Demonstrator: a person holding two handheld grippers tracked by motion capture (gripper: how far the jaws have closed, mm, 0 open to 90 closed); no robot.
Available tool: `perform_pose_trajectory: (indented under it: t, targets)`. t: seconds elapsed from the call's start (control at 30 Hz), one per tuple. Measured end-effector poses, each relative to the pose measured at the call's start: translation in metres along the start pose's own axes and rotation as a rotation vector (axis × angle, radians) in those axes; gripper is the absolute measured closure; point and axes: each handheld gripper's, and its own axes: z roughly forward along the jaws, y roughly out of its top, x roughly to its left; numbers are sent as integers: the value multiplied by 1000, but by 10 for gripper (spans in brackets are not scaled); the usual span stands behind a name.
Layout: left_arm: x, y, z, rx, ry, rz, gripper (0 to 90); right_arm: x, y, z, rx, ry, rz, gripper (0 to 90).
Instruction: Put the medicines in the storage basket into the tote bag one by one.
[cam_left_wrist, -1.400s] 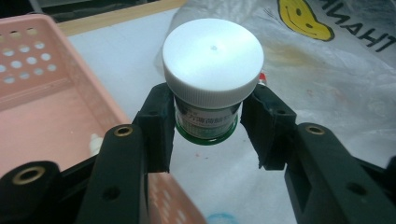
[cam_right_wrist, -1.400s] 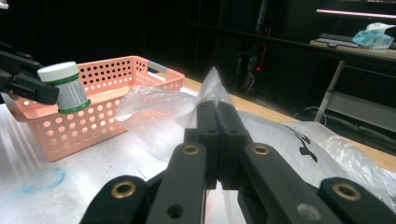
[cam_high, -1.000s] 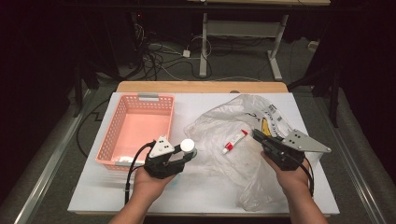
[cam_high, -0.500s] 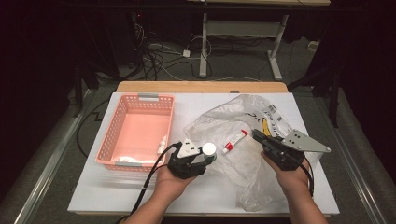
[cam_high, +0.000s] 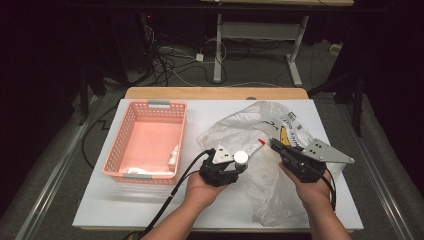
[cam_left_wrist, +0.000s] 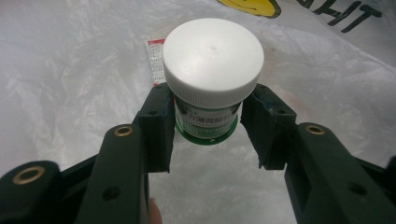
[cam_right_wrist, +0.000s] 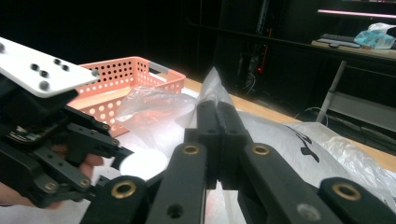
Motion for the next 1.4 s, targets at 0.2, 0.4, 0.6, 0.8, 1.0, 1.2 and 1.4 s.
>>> perform_pose_trajectory:
  t: [0.2, 0.4, 0.6, 0.8, 1.0, 1.2, 1.4]
  targets:
    - [-3, 9, 20, 10, -3, 12, 539, 0, 0, 0, -4, -1, 3, 900]
    - [-4, 17, 44, 6, -3, 10, 539, -2, 0, 0, -5, -4, 4, 900]
    - [-5, 23, 64, -4, -13, -5, 539, -2, 0, -1, -9, -5, 2, 900]
    - [-6, 23, 81, 1, -17, -10, 539, -3, 0, 0, -6, -4, 4, 900]
    - [-8, 24, 97, 12, -7, -2, 539, -3, 0, -1, -10, -3, 0, 900]
    - [-6, 25, 104, 33, 8, -7, 538, -4, 0, -1, -6, -4, 6, 900]
    - [-6, 26, 105, 40, -1, -16, 516, -3, 0, -1, -6, -1, 3, 900]
